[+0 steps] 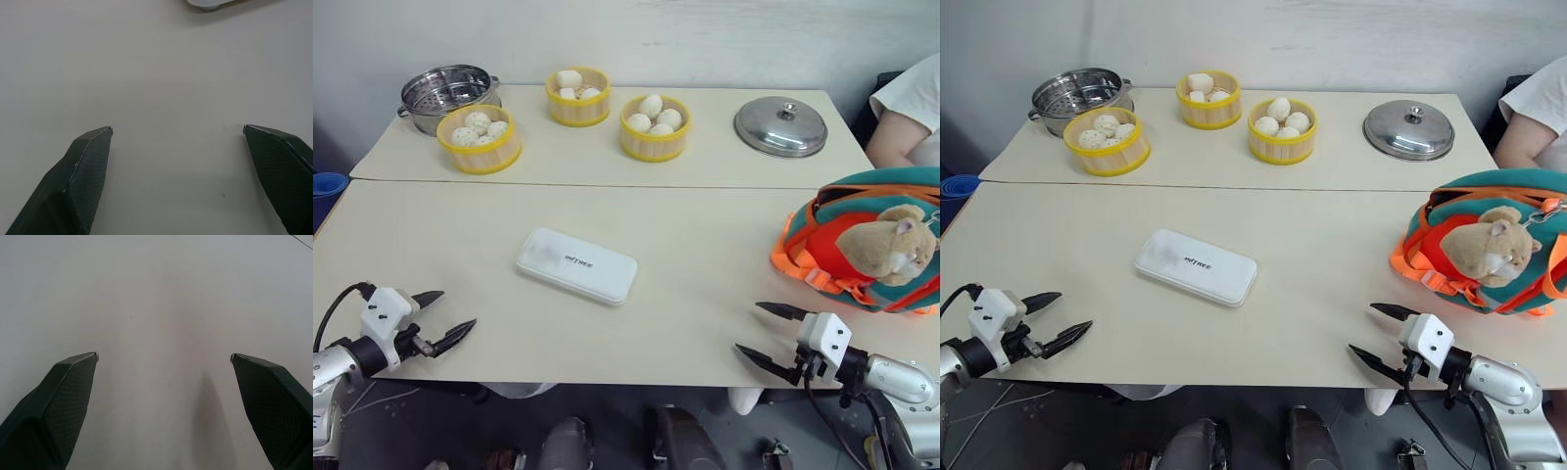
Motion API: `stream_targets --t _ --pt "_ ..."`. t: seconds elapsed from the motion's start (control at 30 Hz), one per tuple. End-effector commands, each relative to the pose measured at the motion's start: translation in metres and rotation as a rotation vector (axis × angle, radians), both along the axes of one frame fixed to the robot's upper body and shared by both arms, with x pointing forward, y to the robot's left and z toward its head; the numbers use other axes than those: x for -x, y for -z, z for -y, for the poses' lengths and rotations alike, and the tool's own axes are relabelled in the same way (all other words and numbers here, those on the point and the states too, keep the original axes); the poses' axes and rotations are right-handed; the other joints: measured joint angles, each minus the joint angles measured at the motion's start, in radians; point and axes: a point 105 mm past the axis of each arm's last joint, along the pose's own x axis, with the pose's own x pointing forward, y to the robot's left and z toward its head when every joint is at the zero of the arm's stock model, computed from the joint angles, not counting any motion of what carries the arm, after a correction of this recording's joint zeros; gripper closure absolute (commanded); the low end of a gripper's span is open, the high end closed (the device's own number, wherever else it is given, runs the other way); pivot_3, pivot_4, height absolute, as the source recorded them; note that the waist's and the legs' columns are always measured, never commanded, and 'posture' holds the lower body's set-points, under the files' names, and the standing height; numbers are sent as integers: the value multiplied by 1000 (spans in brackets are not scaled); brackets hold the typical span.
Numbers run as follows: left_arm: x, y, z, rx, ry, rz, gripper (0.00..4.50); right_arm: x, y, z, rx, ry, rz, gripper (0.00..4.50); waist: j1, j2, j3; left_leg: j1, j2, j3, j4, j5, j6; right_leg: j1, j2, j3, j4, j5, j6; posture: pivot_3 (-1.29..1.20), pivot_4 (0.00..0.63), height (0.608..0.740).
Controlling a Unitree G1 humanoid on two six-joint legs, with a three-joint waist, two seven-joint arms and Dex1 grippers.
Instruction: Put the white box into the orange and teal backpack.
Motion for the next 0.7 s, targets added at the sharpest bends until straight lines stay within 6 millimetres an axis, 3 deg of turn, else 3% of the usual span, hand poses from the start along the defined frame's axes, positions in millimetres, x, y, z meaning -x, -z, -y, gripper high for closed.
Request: stream_targets --t 0.03,0.17,0.27,0.43,0.63,0.7 --pt "-2 -16 0 -41 29 48 0 0 -12 -2 -18 -11 50 53 0 0 0 0 0 0 0 0 0 0 0 0 0 0 0 0 150 740" --pt "-8 -33 11 37 79 54 0 0 -18 -12 -82 -31 38 53 1 0 0 0 0 0 0 0 0 0 0 0 0 0 0 0 150 740" --pt "-28 -54 19 82 46 94 592 4 -26 -52 -112 -156 -43 677 2 0 0 0 0 -1 0 1 -1 0 0 -1 1 0 0 0 150 740" --pt "-65 -68 28 89 -26 142 2176 -7 -23 -91 -49 -212 -85 2460 3 0 0 0 -1 -3 0 3 -2 0 0 -2 2 1 -1 0 150 740" --pt "-104 -49 46 47 -18 100 4045 -42 -10 -123 64 -195 -38 4483 8 -1 -1 -3 -1 -2 3 3 -3 -3 2 -2 3 1 -1 0 150 740" --pt "-108 -44 51 48 6 78 4479 -49 -9 -134 85 -210 -22 4500 9 -2 -1 -4 -1 -2 4 3 -2 -3 2 -2 4 1 -1 0 150 740"
